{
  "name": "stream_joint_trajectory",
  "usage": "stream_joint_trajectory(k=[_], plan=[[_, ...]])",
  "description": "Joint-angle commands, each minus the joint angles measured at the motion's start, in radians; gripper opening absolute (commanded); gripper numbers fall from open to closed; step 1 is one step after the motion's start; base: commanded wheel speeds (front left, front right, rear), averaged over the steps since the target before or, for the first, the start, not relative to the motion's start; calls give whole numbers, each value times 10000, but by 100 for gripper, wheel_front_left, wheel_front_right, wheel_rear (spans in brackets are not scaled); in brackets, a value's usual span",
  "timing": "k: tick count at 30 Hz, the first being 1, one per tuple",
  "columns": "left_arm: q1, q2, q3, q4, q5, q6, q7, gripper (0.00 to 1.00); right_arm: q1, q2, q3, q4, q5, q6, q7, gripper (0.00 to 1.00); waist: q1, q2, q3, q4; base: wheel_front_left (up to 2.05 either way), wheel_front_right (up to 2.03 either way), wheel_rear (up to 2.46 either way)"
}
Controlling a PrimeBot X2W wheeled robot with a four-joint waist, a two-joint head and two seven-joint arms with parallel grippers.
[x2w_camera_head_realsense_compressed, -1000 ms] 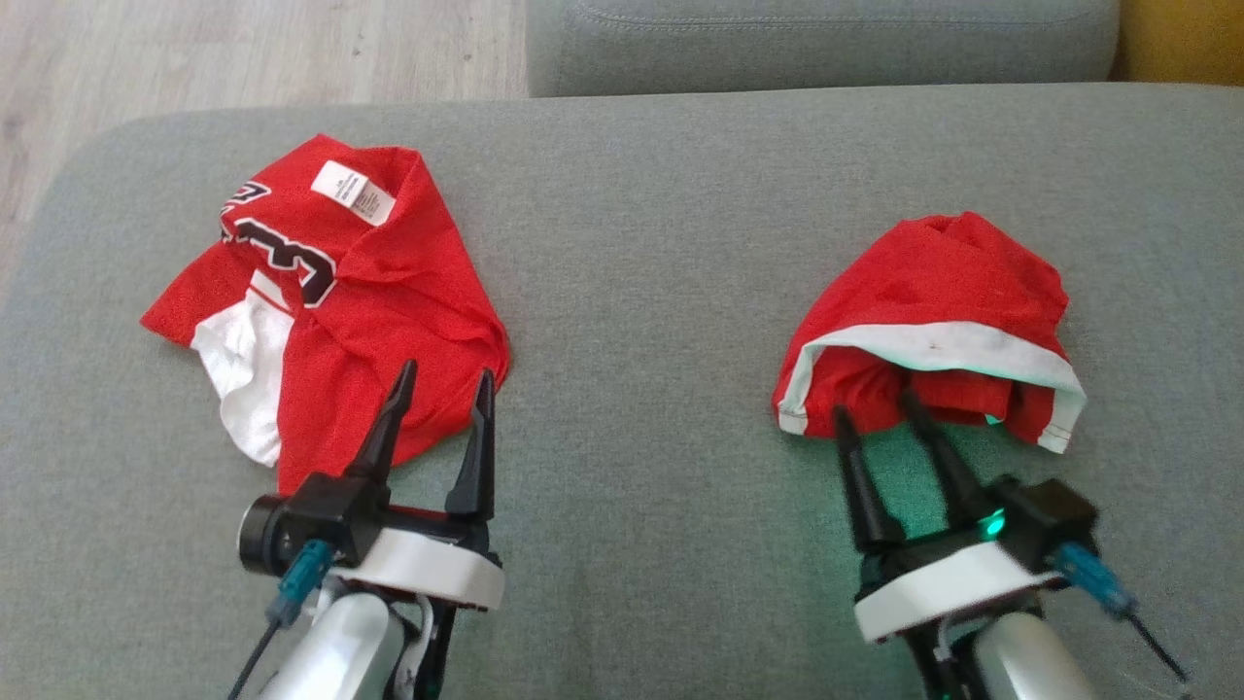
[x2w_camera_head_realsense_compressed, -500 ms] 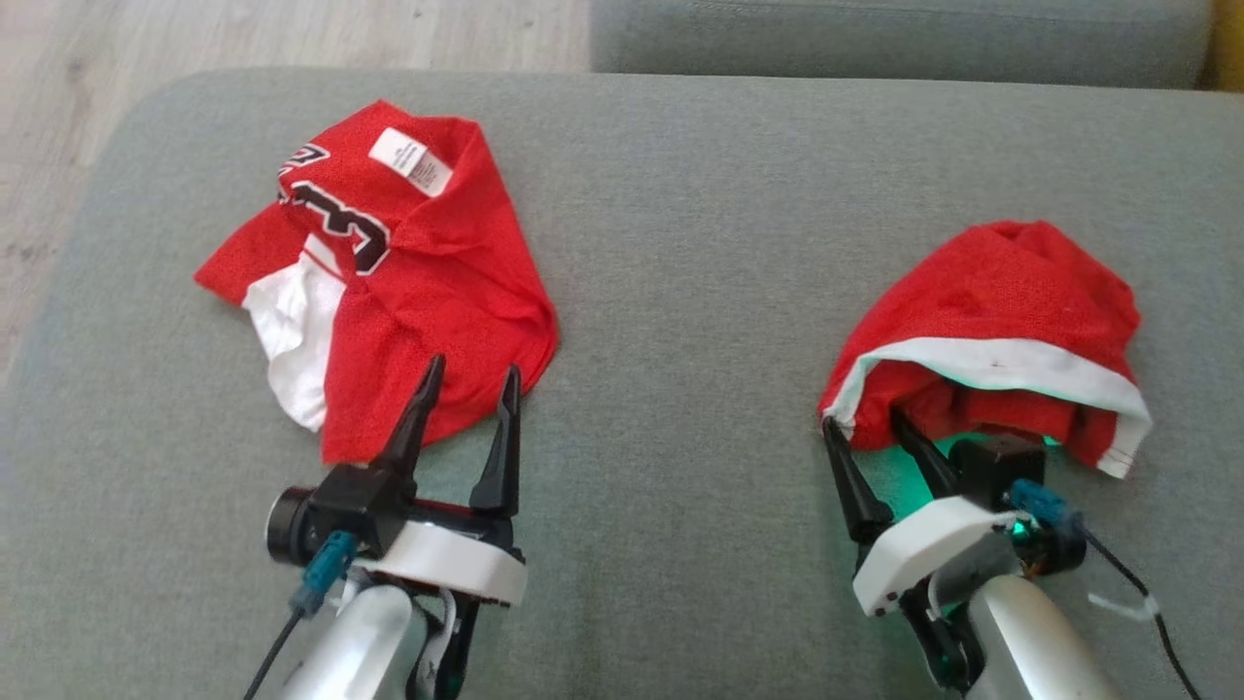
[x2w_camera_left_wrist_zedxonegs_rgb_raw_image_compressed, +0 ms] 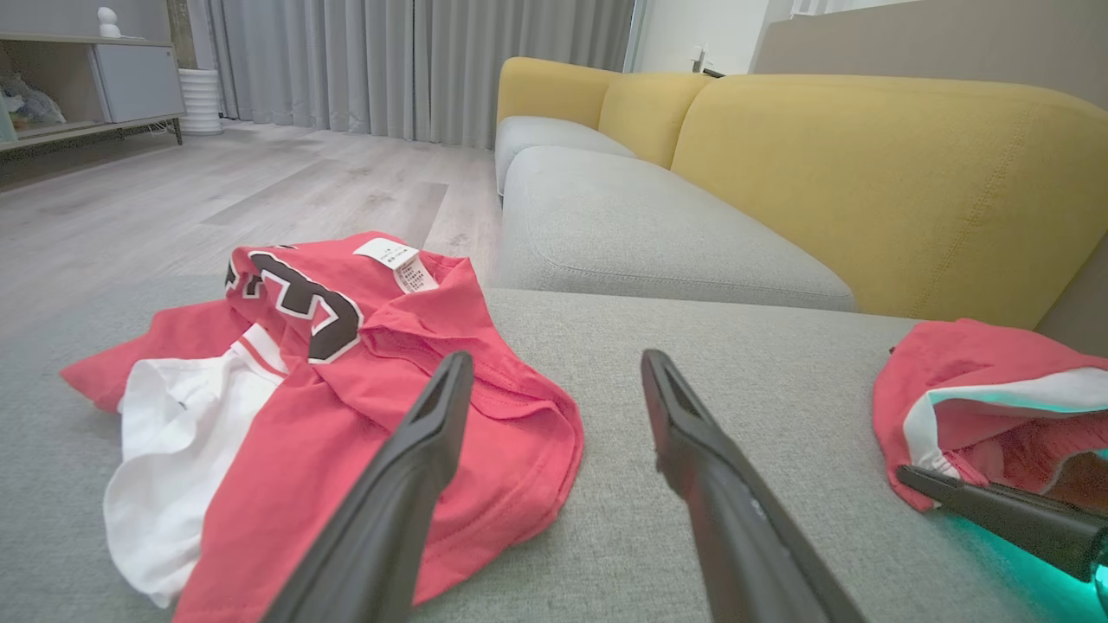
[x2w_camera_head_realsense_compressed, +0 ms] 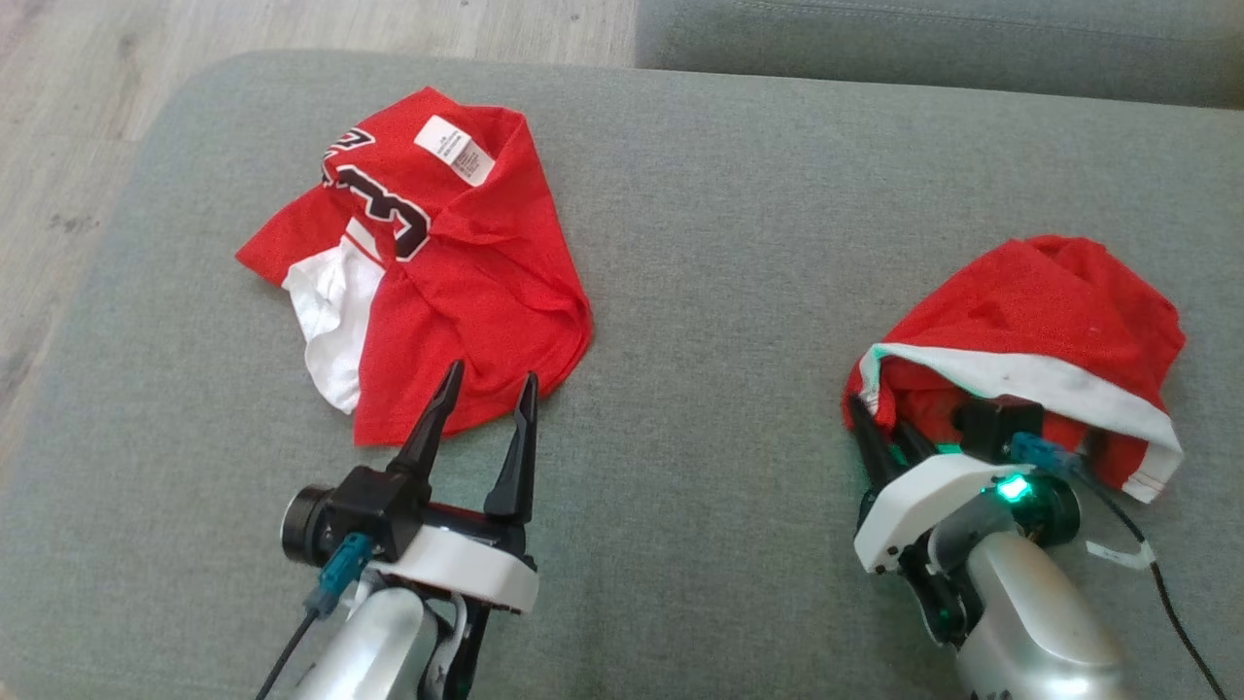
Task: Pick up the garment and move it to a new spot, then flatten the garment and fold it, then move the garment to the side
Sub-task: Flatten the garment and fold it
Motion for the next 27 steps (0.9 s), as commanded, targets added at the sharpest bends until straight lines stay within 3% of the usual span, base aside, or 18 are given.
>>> stream_joint_trajectory(k=[1,8,12,16,20,23,27], plan=[[-456,20,400,-241,129,-14,-95,100,-134,34,373,95,58,-7,-56,0,0,0,-28,24,0,0,0],[-344,-12,433,-141,216,-45,-95,100,-778,34,931,-111,483,-7,-1374,0,0,0,-256,5,0,0,0],[-268,-68,400,-108,251,-63,-95,100,-1486,34,379,-762,536,-7,-1840,0,0,0,-479,-24,0,0,0],[-194,-91,412,-121,270,-63,-95,100,-2063,34,-824,-2527,-6,-7,-1904,0,0,0,-675,-6,0,0,0],[-103,-105,450,-177,255,-84,-95,100,-1825,34,-1325,-4396,-1015,-7,-1908,0,0,0,-805,75,0,0,0],[-10,-88,489,-200,247,-99,-95,100,-1252,34,-821,-4505,-1231,-7,-1909,0,0,0,-884,104,0,0,0],[56,-104,503,-209,258,-105,-95,100,-452,34,622,-3432,-1287,-7,-1849,0,0,0,-903,123,0,0,0]])
